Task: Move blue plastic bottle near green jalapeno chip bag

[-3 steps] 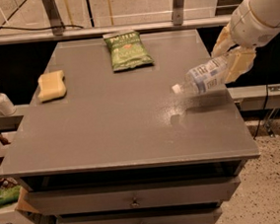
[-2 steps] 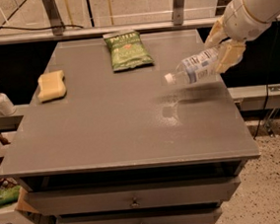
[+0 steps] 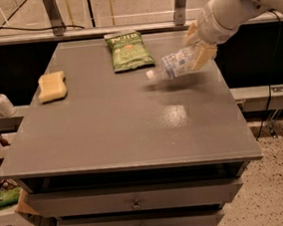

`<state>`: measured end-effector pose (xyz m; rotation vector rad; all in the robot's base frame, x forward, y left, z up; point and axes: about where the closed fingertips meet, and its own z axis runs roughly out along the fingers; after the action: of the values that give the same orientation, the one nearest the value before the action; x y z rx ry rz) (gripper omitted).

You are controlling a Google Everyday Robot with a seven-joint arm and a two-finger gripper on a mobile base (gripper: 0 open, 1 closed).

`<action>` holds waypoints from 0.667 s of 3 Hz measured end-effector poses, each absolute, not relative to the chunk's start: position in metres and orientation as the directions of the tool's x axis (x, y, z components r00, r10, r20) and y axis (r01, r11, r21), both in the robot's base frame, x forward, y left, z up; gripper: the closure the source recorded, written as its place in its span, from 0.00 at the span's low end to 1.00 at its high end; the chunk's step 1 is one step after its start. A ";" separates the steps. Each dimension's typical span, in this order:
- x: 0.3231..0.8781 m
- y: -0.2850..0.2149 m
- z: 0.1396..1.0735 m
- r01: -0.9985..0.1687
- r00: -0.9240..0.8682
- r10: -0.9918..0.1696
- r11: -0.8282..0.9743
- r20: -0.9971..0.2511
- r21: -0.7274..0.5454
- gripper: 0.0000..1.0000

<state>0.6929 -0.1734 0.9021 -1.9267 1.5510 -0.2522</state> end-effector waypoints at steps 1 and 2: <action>0.720 -0.156 0.884 -0.788 0.318 -0.923 -0.130 -0.217 -0.602 1.00; 0.748 -0.142 0.873 -0.770 0.352 -0.913 -0.156 -0.206 -0.619 1.00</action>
Offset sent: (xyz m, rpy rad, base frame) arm 0.0887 0.0429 -0.0314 -0.0212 -0.0889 0.0908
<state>0.7477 -0.1417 0.8732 -1.9679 1.4614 -0.2840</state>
